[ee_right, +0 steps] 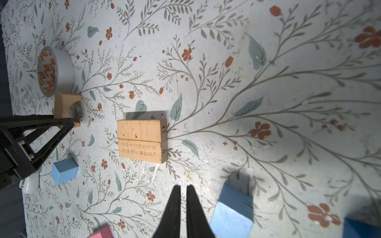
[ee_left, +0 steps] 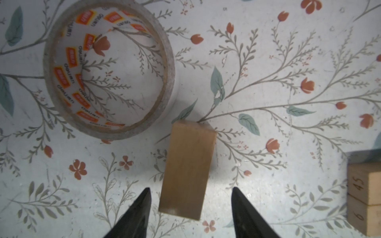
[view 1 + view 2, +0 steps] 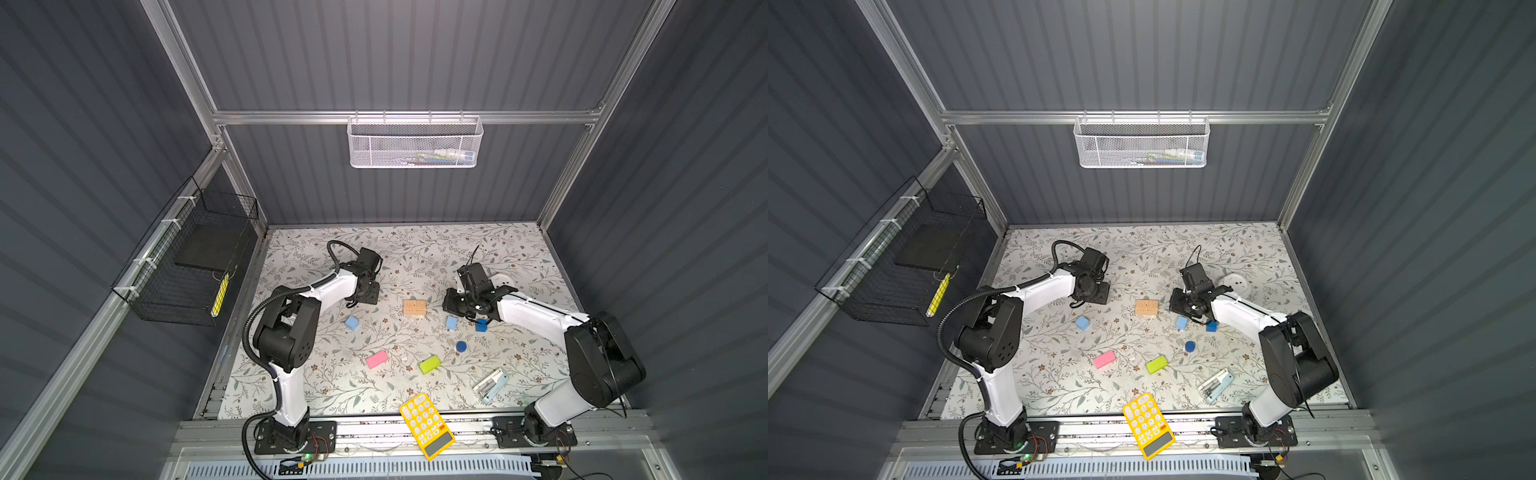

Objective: Build the wood block tower
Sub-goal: 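Move the left gripper to the upright plain block by the tape roll and grasp it, then lift the plain block with the left gripper and carry it farther from the robot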

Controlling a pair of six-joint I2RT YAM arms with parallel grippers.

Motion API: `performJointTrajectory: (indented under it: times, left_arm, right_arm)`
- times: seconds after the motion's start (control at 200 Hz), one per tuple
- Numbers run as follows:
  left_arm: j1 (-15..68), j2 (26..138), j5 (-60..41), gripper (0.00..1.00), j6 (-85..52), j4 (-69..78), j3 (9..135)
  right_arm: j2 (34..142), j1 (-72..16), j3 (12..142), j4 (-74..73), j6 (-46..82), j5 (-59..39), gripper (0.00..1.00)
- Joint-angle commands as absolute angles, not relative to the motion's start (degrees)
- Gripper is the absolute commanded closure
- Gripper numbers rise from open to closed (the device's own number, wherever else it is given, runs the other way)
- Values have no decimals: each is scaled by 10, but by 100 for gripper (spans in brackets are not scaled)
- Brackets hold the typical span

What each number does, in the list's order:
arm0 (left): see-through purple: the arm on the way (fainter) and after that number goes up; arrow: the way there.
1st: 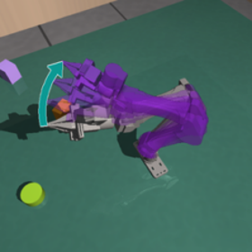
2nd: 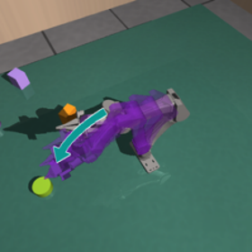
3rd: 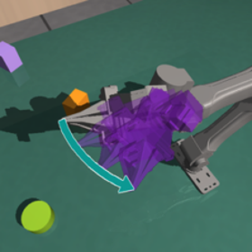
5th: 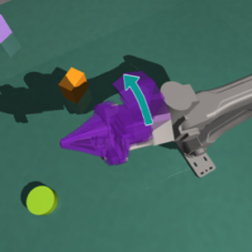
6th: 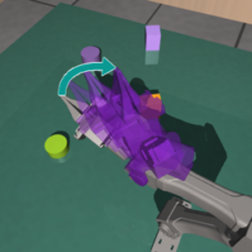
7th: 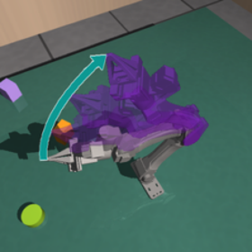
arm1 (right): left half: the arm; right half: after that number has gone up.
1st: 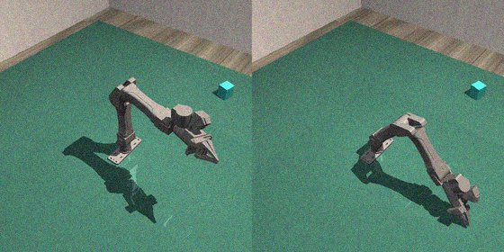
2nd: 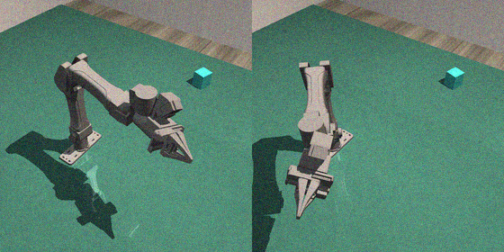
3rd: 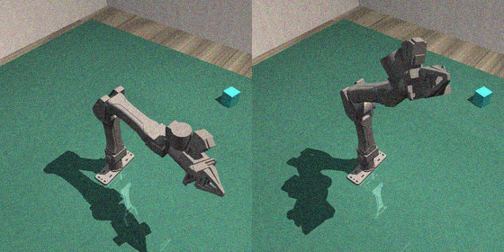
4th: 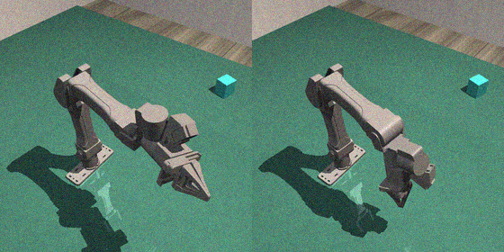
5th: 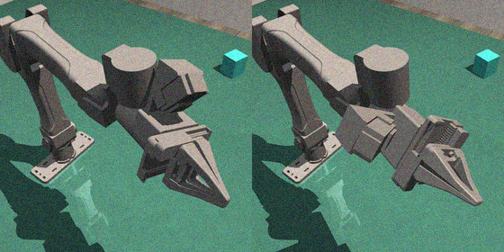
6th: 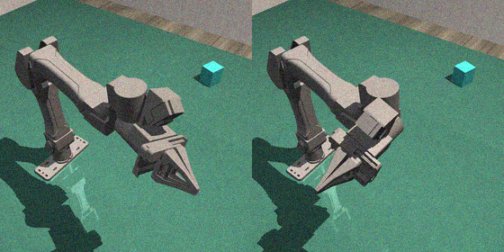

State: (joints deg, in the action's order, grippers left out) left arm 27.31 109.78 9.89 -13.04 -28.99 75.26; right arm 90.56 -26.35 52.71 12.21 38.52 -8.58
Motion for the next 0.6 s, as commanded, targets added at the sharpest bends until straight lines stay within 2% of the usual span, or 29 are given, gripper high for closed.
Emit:
performJointTrajectory:
  times: [0.0,0.23,0.315,0.465,0.595]
  left_arm:
    - [269,1115,85,42,-123,-284,750]
    - [267,1135,82,51,-117,-280,763]
    - [268,1139,84,57,-116,-282,767]
    - [268,1130,81,63,-114,-278,764]
    - [268,1120,75,72,-109,-278,758]
  right_arm:
    - [916,-260,528,122,384,-85,88]
    - [918,-259,529,123,385,-87,88]
    - [917,-259,529,124,385,-87,88]
    - [915,-259,528,125,385,-87,88]
    - [916,-258,529,125,386,-87,88]
